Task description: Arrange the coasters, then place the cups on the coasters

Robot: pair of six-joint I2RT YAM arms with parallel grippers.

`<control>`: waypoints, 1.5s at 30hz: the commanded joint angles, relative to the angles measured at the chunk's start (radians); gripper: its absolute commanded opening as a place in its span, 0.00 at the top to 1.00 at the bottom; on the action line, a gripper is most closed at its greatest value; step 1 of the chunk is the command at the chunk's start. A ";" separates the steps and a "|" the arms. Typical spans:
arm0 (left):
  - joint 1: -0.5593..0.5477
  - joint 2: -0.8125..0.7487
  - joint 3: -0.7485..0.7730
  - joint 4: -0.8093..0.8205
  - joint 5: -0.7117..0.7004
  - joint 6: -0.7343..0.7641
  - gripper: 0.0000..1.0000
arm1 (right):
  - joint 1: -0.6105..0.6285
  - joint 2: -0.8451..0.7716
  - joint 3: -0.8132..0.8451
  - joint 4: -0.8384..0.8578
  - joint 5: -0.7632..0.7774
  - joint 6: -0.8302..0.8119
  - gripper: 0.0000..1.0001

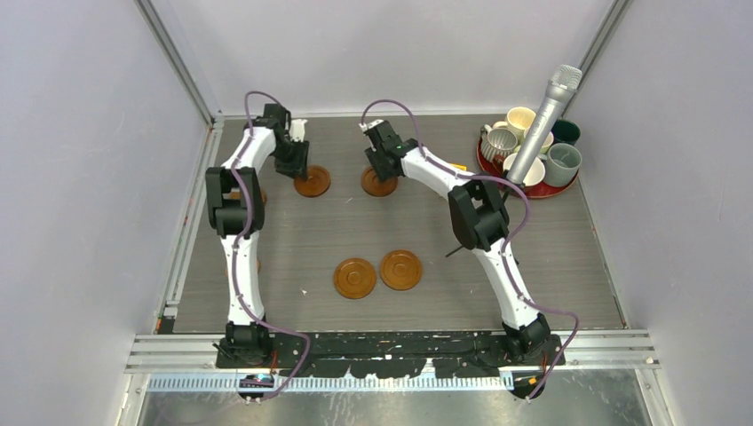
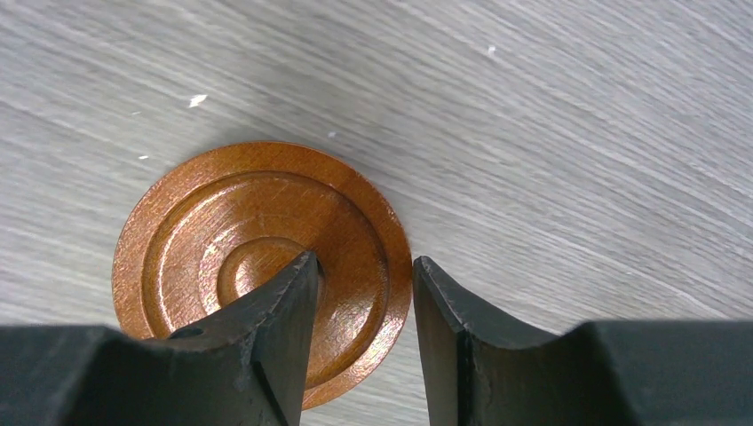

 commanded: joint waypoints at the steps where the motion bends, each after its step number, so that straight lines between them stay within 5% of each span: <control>1: -0.040 0.029 0.052 0.003 -0.011 -0.024 0.62 | -0.017 0.011 -0.030 -0.041 0.045 -0.023 0.52; 13: -0.062 0.024 0.076 0.006 -0.049 -0.035 0.59 | -0.015 -0.039 -0.059 -0.049 0.026 -0.019 0.52; 29: -0.025 -0.115 0.193 -0.093 0.006 -0.036 0.25 | 0.024 -0.131 0.102 -0.063 -0.026 0.000 0.43; 33: 0.024 -0.165 0.185 -0.204 0.044 0.020 0.18 | 0.057 -0.186 0.087 -0.089 -0.111 -0.018 0.35; 35: 0.090 -0.220 0.117 -0.210 0.093 0.048 0.02 | 0.077 -0.217 0.062 -0.106 -0.149 -0.032 0.29; 39: 0.222 -0.329 -0.025 -0.197 0.155 0.075 0.00 | 0.114 -0.298 -0.034 -0.130 -0.227 -0.058 0.21; 45: 0.348 -0.400 -0.191 -0.150 0.046 0.130 0.00 | 0.140 -0.399 -0.199 -0.160 -0.352 -0.083 0.14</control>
